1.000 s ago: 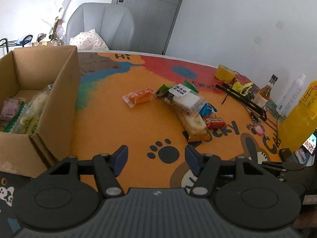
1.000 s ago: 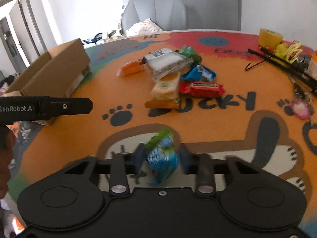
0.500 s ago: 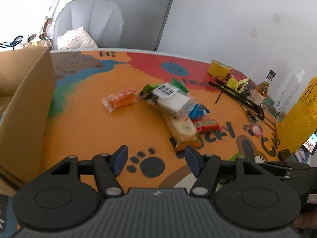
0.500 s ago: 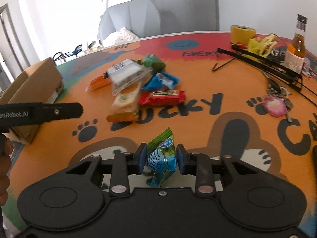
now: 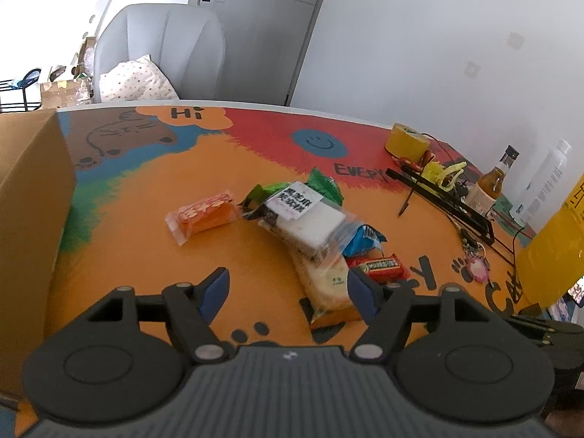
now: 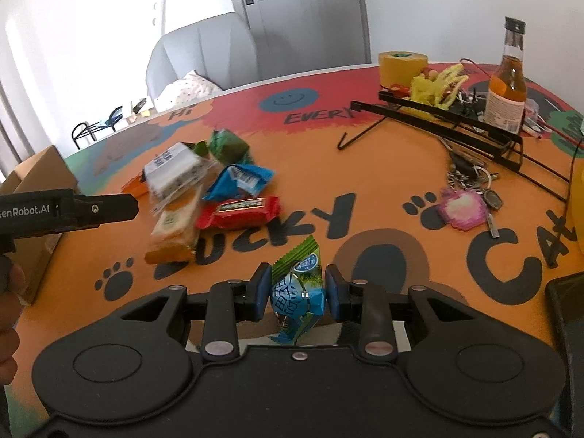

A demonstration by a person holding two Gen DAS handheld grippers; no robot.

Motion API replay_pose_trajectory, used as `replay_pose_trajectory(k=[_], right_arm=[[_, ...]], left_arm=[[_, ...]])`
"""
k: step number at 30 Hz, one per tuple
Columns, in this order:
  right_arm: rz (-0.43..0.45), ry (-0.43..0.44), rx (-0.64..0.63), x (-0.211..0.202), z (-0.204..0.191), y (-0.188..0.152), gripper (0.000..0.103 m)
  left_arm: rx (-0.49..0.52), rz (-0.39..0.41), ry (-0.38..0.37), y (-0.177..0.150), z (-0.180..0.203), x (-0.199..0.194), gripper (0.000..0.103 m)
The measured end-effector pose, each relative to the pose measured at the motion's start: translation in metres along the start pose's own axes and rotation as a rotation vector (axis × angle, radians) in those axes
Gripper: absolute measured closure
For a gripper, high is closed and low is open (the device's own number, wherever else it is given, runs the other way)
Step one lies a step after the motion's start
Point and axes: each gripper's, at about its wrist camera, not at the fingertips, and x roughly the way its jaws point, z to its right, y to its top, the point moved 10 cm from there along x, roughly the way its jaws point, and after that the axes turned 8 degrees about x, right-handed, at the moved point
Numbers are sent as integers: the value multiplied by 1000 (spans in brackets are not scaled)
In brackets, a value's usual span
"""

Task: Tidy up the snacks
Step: 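Grasp the blue-green candy with right tool while left tool approaches the snack pile, then grasp the white black-lettered packet with left tool while right tool holds the candy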

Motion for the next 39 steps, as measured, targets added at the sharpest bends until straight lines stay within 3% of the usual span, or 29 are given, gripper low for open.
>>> replay_pose_trajectory(k=[15,17,19,26,33,36,39], right_arm=[[13,-28,45,8,22,13,73],[14,-27,50,9,24,14,73],[14,-27,50,9,25,14,73],[15,-31,38,9,24,13,72],[23,-39,49,9,25,14,72],[25,-44,49,9,25,14,72],[25,-43,52,8,24,13,72]], left_arm=[[-34,17,8,26,12,34,31],[-53,25,32,32,10,38,21],[-66,18,90,37,6,43,18],[-130,-19,147,44,2,61,17],[-134,-46,152,38,2,70,17],[-121,-62,132,34,4,73,18],[-130,-67,102,30,5,73,34]])
